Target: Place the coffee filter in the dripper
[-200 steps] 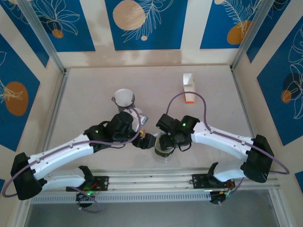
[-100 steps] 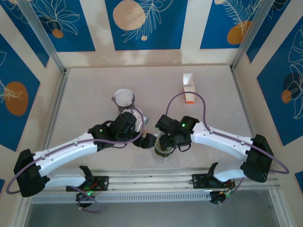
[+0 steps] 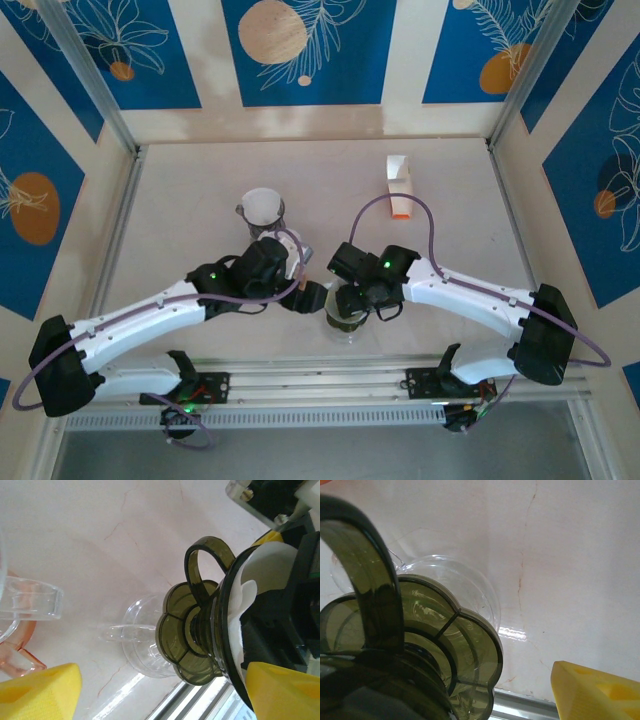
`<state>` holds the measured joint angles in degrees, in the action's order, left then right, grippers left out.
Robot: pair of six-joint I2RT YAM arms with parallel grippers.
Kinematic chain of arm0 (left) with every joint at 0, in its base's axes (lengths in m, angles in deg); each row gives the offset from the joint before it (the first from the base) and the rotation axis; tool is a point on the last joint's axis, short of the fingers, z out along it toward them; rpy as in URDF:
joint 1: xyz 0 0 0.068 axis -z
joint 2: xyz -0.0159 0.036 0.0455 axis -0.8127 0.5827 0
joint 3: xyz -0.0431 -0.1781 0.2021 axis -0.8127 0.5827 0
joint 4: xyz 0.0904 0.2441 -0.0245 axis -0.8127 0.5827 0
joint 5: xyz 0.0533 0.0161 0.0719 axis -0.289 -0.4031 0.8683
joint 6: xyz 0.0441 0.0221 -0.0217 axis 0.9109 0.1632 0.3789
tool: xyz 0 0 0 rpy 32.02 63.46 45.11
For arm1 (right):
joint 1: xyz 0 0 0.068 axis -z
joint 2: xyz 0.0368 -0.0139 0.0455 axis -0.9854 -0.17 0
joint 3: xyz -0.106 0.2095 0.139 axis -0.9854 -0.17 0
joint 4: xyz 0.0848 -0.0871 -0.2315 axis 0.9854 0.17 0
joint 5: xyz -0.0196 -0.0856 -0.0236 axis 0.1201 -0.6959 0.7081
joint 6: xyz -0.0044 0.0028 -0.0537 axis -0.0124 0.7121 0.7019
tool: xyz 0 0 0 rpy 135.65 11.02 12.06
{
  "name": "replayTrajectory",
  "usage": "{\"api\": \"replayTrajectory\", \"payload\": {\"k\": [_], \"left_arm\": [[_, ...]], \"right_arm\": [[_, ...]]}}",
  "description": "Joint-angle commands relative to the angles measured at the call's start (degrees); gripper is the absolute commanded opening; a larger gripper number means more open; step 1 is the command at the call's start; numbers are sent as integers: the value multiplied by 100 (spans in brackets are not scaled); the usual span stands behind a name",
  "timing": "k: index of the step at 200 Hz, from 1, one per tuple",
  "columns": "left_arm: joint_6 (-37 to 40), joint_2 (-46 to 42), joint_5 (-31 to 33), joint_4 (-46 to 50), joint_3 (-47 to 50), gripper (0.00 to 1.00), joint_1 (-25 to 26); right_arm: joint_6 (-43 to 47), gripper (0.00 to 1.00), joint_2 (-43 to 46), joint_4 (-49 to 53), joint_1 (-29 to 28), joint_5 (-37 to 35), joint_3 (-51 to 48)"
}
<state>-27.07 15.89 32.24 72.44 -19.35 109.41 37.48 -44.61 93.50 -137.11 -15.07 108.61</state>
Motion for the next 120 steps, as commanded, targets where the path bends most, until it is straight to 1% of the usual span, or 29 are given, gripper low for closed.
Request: {"api": "replayTrajectory", "payload": {"k": [1, 37, 67, 120], "left_arm": [[5, -72, 126, 220, -26, 85, 36], [-6, -76, 135, 206, -21, 85, 41], [-13, -56, 127, 168, -21, 85, 41], [-38, -28, 108, 141, -11, 85, 41]], "right_arm": [[-105, 74, 112, 98, -44, -85, 218], [-113, 74, 378, 124, -48, -99, 324], [-194, 74, 753, 333, -49, -205, 369], [-482, 74, 1433, 729, -2, -309, 68]]}}
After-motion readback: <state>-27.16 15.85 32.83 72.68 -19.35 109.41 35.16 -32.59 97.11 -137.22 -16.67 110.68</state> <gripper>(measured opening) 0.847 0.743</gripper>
